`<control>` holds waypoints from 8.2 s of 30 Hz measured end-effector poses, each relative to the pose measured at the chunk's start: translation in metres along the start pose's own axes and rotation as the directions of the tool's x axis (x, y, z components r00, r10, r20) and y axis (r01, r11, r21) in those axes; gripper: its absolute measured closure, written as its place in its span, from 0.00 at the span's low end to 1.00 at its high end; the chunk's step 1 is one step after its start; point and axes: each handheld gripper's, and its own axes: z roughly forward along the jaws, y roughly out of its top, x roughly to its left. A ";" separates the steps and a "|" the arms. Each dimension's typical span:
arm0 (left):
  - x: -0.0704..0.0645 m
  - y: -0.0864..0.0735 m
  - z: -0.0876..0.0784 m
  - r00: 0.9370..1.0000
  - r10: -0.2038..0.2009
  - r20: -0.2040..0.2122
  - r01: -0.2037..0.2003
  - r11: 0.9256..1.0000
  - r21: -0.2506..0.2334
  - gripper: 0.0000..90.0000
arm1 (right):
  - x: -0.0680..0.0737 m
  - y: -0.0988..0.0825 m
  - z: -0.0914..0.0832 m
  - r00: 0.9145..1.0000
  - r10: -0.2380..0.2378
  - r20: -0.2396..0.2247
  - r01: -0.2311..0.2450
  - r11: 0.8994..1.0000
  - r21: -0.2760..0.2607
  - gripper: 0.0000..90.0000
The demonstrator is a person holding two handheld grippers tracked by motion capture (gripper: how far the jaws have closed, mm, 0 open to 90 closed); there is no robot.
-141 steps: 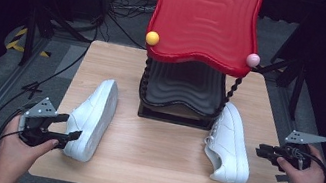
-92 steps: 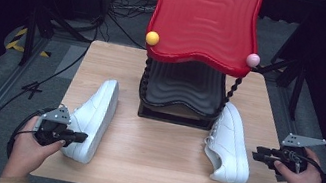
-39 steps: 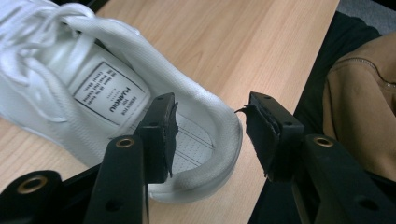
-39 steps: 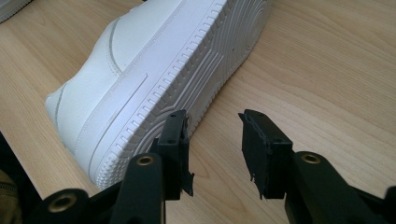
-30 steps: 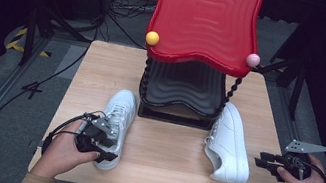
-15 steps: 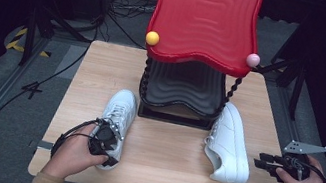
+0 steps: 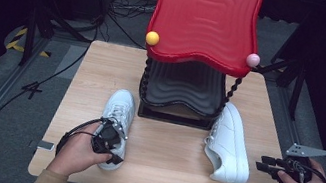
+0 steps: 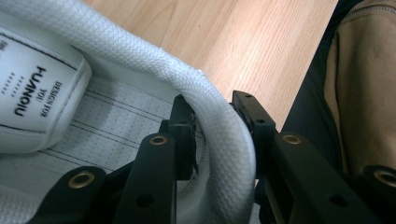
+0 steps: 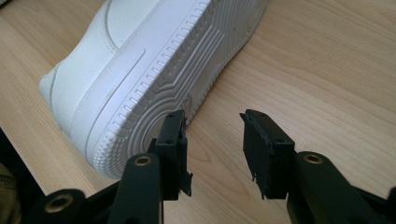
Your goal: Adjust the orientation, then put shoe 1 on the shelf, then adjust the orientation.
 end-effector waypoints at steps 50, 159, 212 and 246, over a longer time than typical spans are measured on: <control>-0.027 0.051 -0.149 0.984 -0.073 -0.162 0.044 0.983 -0.176 0.82 | 0.003 -0.006 0.001 1.000 0.004 0.000 -0.004 1.000 0.021 0.67; -0.022 0.290 -0.214 0.843 0.278 -0.460 -0.341 0.938 -0.059 0.81 | 0.006 -0.040 -0.007 0.998 0.060 -0.001 -0.059 0.996 0.062 0.65; -0.060 0.201 -0.212 0.935 0.289 -0.207 -0.354 0.819 -0.452 0.42 | 0.015 -0.029 0.002 1.000 0.018 -0.016 -0.017 0.998 0.064 0.64; -0.051 0.093 -0.064 0.969 0.208 -0.130 -0.245 0.821 -0.516 0.39 | 0.030 -0.001 -0.011 0.995 -0.032 -0.092 0.027 0.998 -0.056 0.85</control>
